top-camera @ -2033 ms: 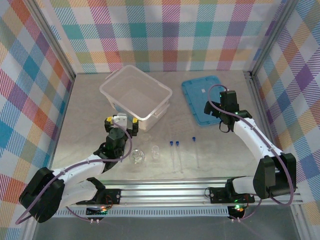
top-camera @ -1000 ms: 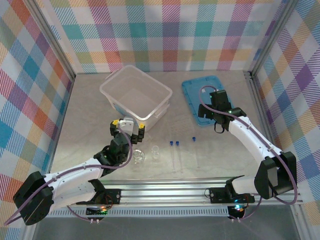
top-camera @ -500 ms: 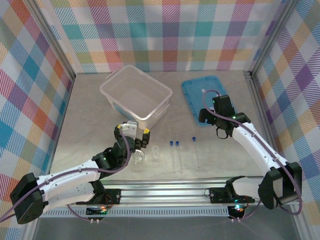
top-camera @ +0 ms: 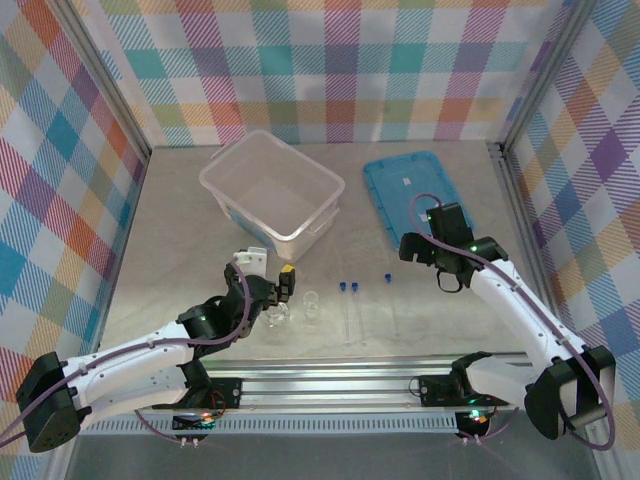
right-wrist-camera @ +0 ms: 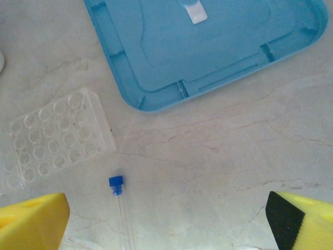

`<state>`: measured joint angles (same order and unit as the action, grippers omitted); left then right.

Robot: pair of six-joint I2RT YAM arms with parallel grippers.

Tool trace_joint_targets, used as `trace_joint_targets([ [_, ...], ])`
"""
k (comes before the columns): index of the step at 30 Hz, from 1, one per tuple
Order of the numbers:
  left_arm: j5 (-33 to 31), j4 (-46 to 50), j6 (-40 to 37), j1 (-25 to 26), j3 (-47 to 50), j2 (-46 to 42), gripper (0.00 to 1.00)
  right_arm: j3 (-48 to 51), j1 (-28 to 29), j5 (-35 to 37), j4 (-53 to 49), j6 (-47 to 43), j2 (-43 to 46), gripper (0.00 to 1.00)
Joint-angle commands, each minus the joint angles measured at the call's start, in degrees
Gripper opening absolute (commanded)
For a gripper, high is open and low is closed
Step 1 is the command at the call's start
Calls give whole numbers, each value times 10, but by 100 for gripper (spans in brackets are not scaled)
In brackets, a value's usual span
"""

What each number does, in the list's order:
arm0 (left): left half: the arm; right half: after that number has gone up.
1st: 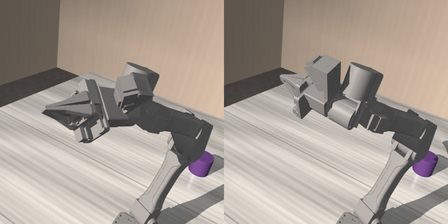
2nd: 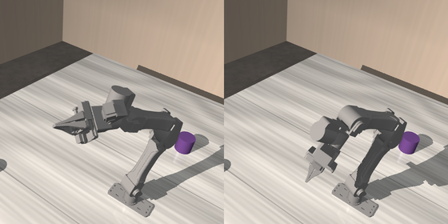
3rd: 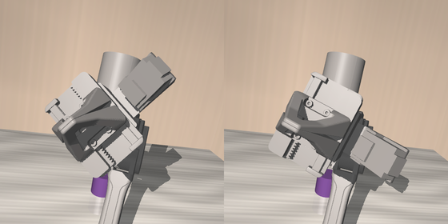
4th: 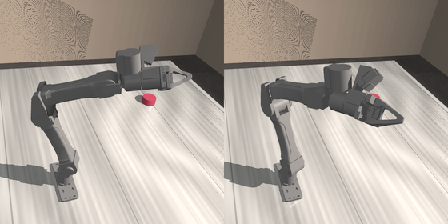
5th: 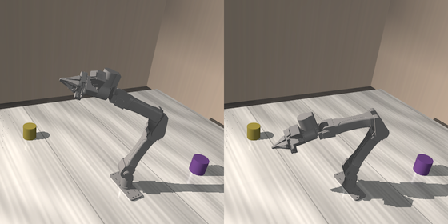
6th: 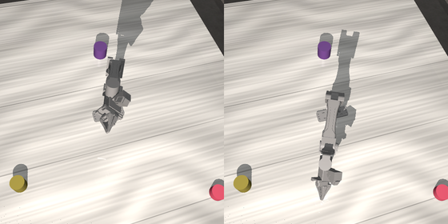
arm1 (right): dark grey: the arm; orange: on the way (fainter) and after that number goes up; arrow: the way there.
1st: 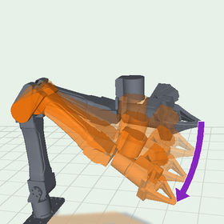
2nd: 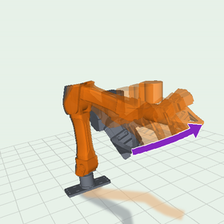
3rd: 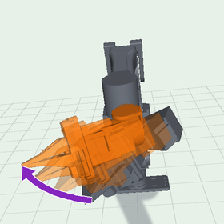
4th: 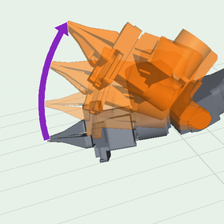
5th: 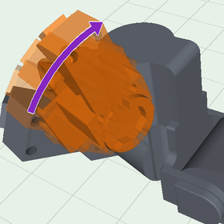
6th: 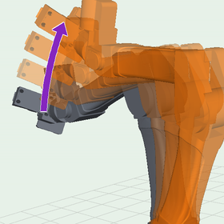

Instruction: Organize the chemistry lab equipment

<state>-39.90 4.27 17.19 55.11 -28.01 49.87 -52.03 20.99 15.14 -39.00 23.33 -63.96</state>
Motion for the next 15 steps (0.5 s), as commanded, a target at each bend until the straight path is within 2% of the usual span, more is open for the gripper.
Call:
trace_joint_targets([
  [1,7,51,29,7,-24,-3,94,17,6,-15,-22,10,23,97],
  [9,64,110,50,7,-39,-5,94,47,48,-16,-27,31,23,91],
  [15,93,134,38,7,-59,-5,89,52,102,-8,-27,46,3,81],
])
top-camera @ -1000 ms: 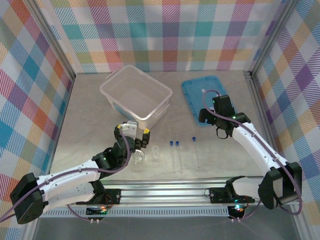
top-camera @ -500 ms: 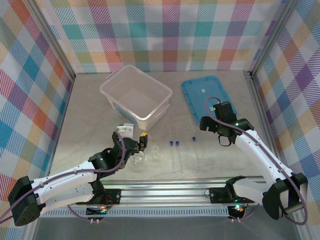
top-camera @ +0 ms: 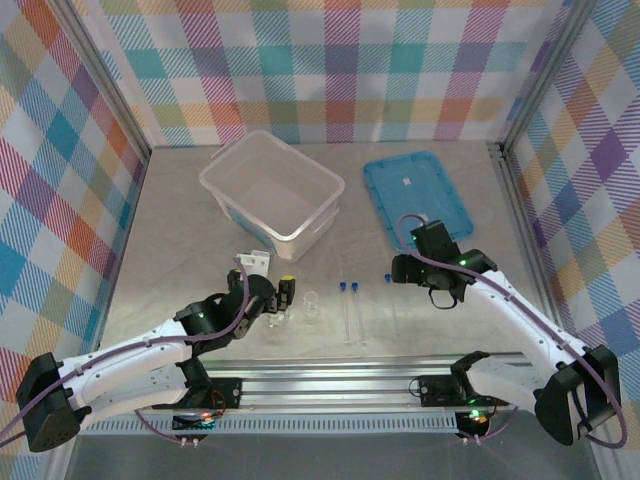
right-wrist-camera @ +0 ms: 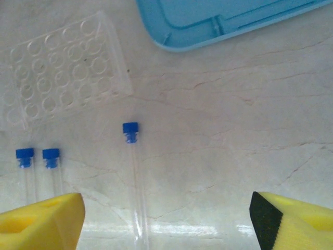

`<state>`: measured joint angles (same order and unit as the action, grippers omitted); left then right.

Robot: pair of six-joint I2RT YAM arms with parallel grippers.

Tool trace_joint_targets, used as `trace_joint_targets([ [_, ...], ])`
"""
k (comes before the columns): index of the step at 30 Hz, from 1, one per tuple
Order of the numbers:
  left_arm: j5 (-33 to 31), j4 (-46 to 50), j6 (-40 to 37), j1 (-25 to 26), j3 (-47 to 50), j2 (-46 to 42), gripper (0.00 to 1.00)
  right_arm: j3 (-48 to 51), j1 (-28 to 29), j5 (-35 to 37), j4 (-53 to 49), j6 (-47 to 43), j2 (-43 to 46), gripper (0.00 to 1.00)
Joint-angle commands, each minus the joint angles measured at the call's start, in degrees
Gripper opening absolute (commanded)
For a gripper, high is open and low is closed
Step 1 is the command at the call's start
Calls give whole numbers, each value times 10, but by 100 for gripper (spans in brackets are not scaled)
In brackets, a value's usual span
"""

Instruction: Organize the chemistry lab equipment

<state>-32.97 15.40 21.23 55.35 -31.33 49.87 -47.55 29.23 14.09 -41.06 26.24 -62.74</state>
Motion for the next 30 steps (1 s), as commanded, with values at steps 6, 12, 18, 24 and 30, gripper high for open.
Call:
trace_joint_targets([
  [6,75,10,-24,5,-47,34,83,6,64,18,8,31,-79,73],
  [12,112,10,-31,5,-71,63,80,6,66,7,34,30,-142,56],
  [18,144,-18,-40,4,-92,98,80,-16,66,-16,55,16,-208,49],
  [24,157,-31,-46,4,-100,116,80,-35,66,-12,62,9,-252,42],
  [30,173,-38,-48,3,-105,135,84,-48,65,-8,64,5,-284,37],
])
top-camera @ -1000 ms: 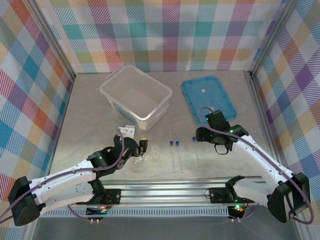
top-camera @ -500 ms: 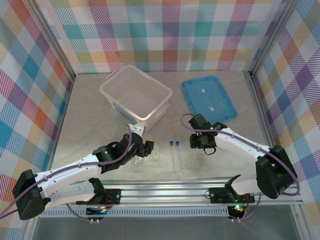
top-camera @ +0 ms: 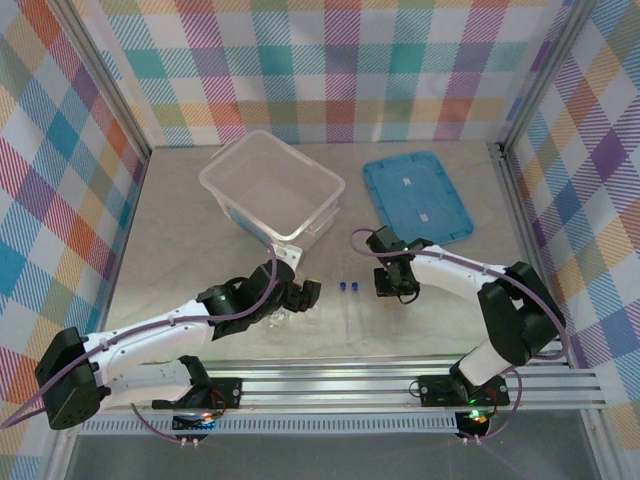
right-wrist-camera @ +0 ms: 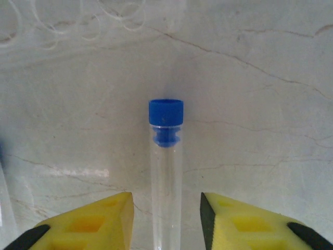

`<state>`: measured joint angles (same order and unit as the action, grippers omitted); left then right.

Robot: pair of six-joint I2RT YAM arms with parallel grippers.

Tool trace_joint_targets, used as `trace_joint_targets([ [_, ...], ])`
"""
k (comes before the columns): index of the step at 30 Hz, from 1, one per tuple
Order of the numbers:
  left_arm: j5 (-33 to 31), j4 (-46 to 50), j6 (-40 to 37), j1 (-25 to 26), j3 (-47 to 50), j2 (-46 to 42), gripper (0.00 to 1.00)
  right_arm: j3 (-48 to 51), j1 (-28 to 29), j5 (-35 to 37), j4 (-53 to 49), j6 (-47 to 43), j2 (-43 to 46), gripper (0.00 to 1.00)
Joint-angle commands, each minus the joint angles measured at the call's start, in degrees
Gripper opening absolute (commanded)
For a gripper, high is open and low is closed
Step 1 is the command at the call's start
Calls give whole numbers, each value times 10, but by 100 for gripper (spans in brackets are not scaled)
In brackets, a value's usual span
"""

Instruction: Organize the chemistry lab equipment

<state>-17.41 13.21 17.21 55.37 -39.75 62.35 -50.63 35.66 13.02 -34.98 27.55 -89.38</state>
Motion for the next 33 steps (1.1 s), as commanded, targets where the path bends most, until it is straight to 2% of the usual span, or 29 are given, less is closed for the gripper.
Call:
trace_joint_targets([
  [1,20,-18,-6,3,-22,15,84,-19,1,2,3,-8,-25,36],
  [8,51,-22,-4,3,-33,22,90,-23,0,8,-2,-7,-41,34],
  [10,50,-22,-2,3,-36,15,100,-24,0,7,-2,-7,-42,34],
  [21,41,-24,-12,3,-51,22,100,-27,-1,14,-11,-1,-53,27],
  [24,41,-25,-12,3,-57,30,96,-29,-1,14,-10,-1,-54,24],
  [33,35,-17,-6,3,-68,44,94,-27,-2,11,-11,0,-50,14],
])
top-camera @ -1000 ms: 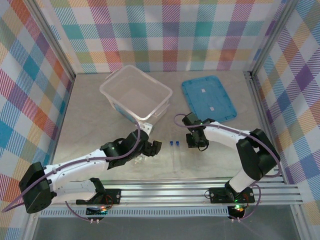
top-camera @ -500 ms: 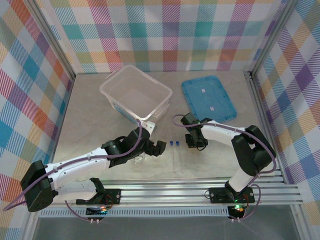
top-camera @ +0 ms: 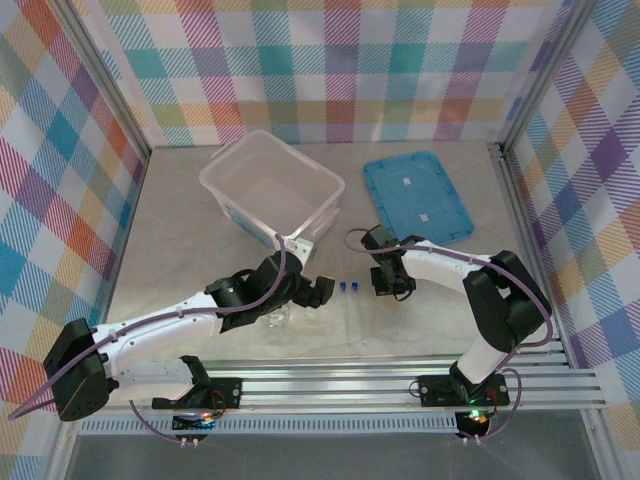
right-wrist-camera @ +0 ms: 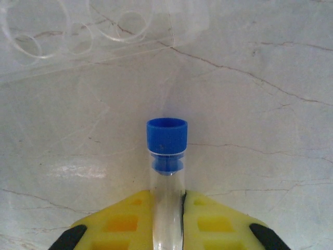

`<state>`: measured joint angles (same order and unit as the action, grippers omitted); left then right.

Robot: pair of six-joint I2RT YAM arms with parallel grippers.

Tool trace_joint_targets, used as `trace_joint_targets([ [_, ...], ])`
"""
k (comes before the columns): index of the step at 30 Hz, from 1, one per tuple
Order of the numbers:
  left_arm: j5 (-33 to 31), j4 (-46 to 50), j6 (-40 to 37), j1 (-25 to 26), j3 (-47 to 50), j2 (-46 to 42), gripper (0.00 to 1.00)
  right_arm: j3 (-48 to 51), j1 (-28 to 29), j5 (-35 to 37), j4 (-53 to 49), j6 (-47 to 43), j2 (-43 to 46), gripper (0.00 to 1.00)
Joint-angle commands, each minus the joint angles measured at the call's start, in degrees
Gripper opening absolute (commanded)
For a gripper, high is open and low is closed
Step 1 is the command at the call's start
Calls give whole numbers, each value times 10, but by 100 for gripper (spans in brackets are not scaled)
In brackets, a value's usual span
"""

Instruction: Organize the chemistry lab equipment

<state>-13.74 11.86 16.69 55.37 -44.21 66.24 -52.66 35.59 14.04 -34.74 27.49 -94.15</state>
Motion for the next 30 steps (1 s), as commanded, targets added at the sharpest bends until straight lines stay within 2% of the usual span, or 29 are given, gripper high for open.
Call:
trace_joint_targets([
  [1,1,-3,-1,3,-24,7,94,-6,-2,0,-13,1,-1,13],
  [7,2,18,-3,3,-50,39,93,2,-2,-4,-26,10,65,12],
  [15,48,-15,21,3,-63,53,90,-12,-2,13,-63,19,198,12],
  [19,96,-40,43,3,-69,72,87,-23,-2,40,-63,27,246,11],
  [30,174,-165,113,3,-37,86,83,-79,-2,2,-20,55,272,11],
])
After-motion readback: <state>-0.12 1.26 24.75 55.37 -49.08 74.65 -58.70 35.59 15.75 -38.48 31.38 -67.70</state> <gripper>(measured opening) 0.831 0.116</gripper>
